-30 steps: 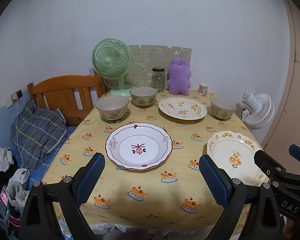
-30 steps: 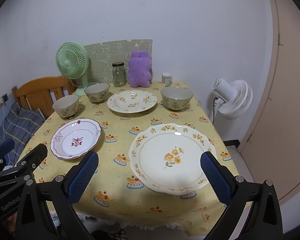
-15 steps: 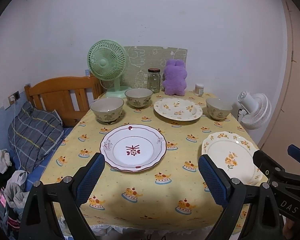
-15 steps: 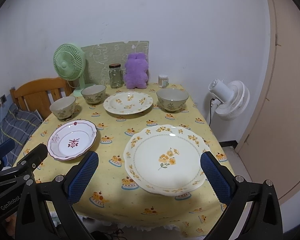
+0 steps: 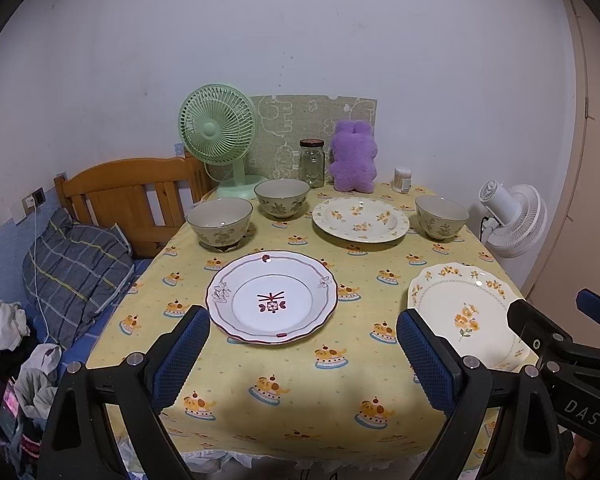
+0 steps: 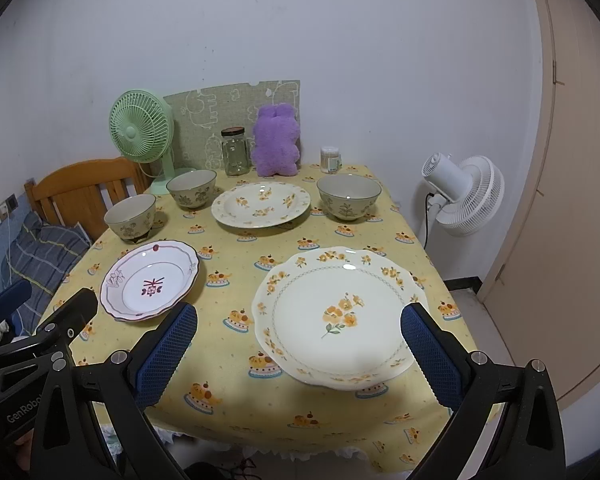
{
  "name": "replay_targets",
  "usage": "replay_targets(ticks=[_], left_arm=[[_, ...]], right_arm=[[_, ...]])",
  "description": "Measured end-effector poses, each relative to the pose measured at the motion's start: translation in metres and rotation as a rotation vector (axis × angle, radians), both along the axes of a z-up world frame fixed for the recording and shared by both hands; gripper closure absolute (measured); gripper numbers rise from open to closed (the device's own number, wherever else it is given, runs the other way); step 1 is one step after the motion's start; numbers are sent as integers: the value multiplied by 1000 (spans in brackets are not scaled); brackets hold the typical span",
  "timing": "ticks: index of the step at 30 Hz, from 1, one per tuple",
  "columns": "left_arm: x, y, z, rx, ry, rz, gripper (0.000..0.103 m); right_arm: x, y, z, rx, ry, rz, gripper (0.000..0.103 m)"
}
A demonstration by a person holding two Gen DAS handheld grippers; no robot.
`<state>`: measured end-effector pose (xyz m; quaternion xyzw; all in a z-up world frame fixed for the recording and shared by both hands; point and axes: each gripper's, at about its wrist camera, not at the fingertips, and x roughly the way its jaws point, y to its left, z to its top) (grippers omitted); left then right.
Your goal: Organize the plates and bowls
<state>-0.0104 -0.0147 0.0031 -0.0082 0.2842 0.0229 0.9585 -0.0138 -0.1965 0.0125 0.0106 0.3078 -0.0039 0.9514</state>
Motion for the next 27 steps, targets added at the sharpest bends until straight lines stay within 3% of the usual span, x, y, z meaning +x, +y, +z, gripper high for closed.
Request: replay_targets(ticks=[27], left_arm=[[-1, -1, 1, -6, -2, -20, 9]], right_arm=[[-1, -7, 0, 9, 3, -15, 0]])
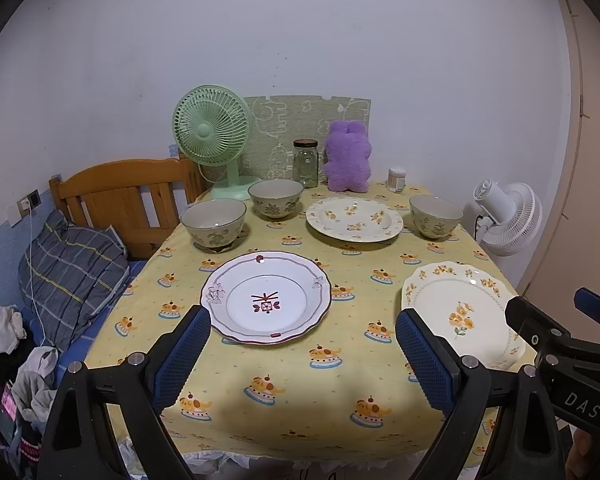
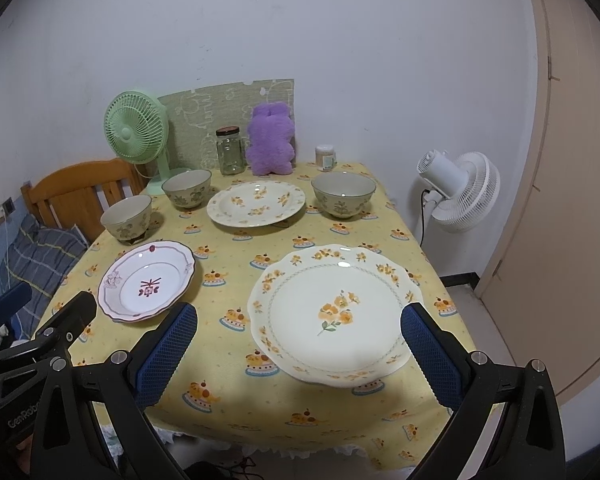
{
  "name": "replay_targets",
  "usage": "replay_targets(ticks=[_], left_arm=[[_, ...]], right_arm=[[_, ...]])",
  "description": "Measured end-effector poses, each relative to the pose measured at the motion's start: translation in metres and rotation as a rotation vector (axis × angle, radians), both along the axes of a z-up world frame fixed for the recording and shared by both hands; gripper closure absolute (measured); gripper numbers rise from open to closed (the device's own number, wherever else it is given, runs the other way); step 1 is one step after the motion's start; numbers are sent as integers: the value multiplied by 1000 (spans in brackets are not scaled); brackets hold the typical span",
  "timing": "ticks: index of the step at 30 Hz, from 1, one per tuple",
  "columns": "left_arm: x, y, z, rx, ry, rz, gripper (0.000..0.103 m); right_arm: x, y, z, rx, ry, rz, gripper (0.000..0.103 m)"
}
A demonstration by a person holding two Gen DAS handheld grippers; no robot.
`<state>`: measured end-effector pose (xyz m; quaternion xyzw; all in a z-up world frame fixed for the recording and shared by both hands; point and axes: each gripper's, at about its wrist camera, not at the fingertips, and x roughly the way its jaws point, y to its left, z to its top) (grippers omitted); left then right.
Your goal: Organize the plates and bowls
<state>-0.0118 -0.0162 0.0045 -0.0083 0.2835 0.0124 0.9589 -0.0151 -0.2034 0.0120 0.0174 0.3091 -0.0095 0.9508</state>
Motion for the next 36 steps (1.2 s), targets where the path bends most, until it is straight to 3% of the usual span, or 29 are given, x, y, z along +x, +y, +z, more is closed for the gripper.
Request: replay_targets(ticks=[10, 20, 29, 36], left_arm=[[4, -1, 0, -1, 6, -1, 9], [33, 9, -2, 4, 20, -31, 12], [84, 4, -5, 25, 74, -155, 21], [111, -13, -19, -7, 163, -245, 28]], right_arm=[[3, 0, 1, -3, 5, -5, 0], [25, 14, 3, -18, 20, -31, 1], [59, 20, -1, -12, 82, -160, 4], [75, 8, -9, -4, 127, -289, 5]])
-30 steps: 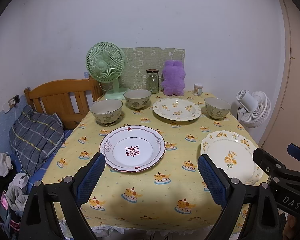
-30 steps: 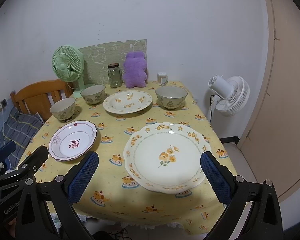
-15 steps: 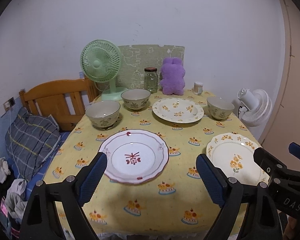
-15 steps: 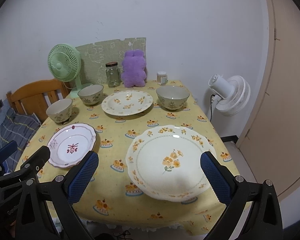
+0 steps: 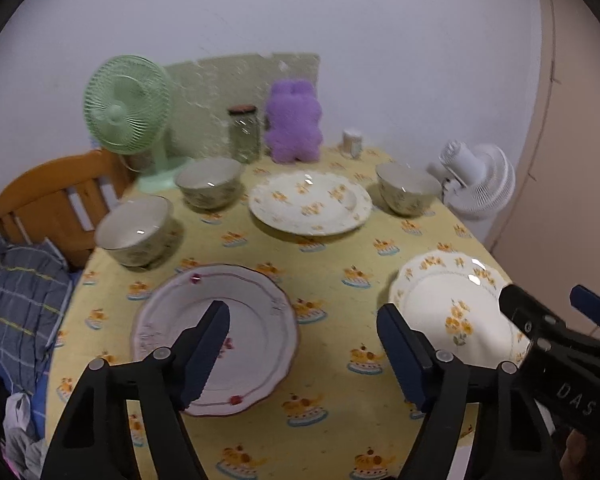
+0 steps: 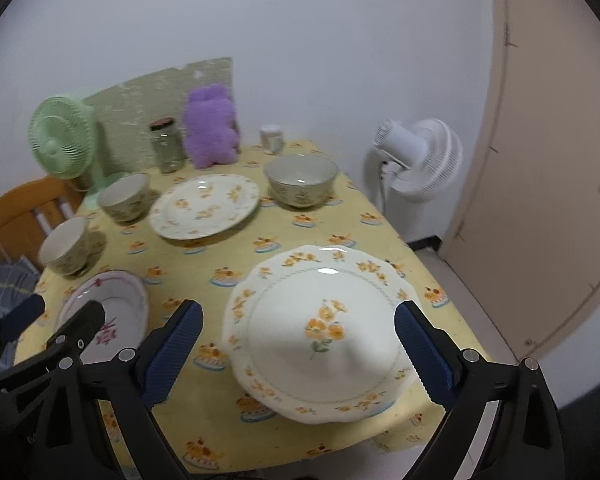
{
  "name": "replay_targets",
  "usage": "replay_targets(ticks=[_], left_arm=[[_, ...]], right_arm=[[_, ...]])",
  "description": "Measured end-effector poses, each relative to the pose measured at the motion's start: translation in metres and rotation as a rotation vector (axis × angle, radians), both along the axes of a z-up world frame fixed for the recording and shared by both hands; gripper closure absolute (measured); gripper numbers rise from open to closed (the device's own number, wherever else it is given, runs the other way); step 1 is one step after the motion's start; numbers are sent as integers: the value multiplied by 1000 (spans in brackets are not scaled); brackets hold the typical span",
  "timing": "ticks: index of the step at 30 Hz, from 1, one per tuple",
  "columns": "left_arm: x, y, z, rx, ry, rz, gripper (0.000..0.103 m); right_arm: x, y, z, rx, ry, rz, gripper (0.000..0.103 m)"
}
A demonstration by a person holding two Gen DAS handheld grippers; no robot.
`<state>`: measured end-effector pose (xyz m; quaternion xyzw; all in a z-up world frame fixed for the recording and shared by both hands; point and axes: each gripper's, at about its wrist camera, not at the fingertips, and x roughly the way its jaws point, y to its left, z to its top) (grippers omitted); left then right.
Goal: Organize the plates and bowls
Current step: 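Move both grippers forward over the large cream orange-flowered plate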
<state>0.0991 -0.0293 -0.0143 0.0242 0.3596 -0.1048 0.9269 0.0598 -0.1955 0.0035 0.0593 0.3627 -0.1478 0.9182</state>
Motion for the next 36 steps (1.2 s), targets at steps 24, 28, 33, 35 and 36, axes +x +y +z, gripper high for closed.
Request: replay_targets(ticks=[24, 28, 33, 35, 36], left_arm=[[53, -122, -85, 89, 285, 39, 41], [58, -126, -91, 74, 308, 77, 44], [63, -130, -98, 74, 345, 112, 46], [64, -132, -101, 69, 360, 121, 46], [64, -133, -102, 71, 362, 122, 46]], right_arm=[[70, -113, -90, 66, 252, 23, 18], [76, -123, -103, 79, 304, 52, 25], [83, -133, -113, 113, 338, 63, 35], [84, -135, -115, 121, 346, 70, 36], [85, -136, -116, 121, 352, 74, 36]])
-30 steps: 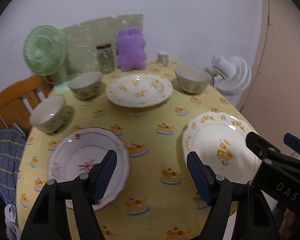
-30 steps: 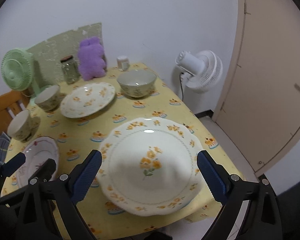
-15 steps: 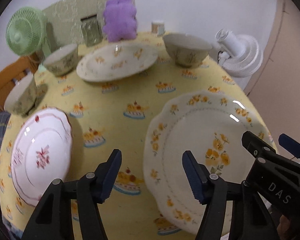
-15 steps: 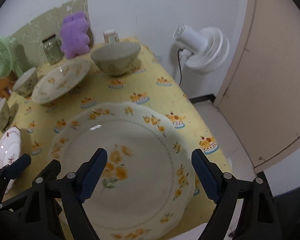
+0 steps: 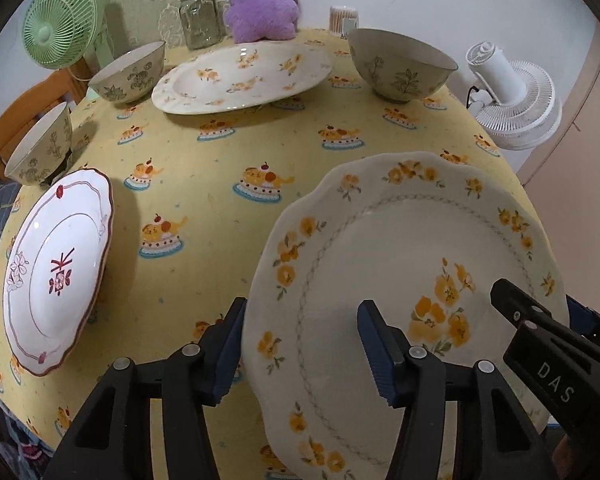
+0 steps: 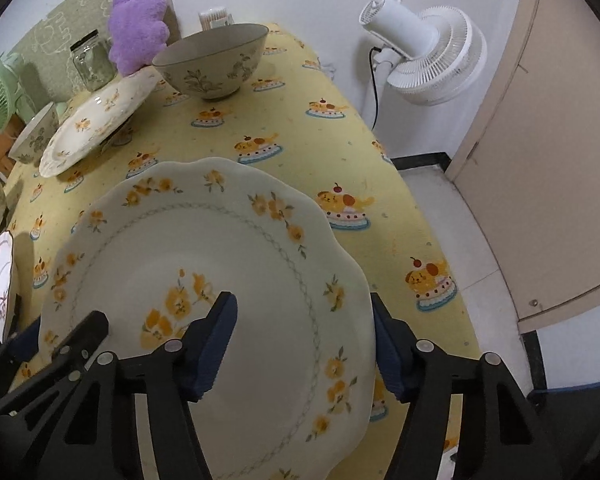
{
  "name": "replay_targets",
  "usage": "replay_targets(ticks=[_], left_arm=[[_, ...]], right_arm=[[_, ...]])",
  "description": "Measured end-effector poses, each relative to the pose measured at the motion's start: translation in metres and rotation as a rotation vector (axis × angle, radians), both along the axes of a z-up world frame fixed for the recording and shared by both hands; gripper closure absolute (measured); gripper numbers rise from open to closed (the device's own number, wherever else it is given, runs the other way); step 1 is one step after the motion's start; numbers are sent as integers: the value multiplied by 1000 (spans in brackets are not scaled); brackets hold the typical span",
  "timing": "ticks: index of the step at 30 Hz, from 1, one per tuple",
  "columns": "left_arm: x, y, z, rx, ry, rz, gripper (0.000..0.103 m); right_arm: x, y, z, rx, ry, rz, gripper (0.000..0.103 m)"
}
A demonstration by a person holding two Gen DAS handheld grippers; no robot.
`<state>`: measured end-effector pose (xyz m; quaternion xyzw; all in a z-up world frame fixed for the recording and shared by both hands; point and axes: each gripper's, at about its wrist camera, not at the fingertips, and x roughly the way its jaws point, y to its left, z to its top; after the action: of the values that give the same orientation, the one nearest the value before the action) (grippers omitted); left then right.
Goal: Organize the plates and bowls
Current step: 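Move both grippers forward over the large cream orange-flowered plate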
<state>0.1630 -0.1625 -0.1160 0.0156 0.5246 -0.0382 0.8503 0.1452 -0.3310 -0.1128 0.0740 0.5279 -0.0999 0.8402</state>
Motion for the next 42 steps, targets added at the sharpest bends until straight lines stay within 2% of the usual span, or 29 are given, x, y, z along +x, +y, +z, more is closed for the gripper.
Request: replay_targets(ticks=[4, 10, 21, 27, 36, 42], left_arm=[[1, -2, 0, 5, -1, 11, 46], [6, 2, 2, 21, 2, 17, 46], [24, 42, 10, 49, -21, 82, 47], [35, 61, 10, 41, -22, 81, 47], [40, 66, 1, 15, 12, 47, 46], [41, 65, 0, -8, 29, 9, 34]], right_arm=[[4, 2, -2, -23, 21, 12, 36], [11, 4, -1, 8, 47, -28, 36], [33, 45, 5, 25, 34, 23, 39], [46, 66, 7, 15, 29, 30, 39], [54, 69, -1, 5, 54, 9, 38], [53, 68, -1, 26, 48, 13, 36]])
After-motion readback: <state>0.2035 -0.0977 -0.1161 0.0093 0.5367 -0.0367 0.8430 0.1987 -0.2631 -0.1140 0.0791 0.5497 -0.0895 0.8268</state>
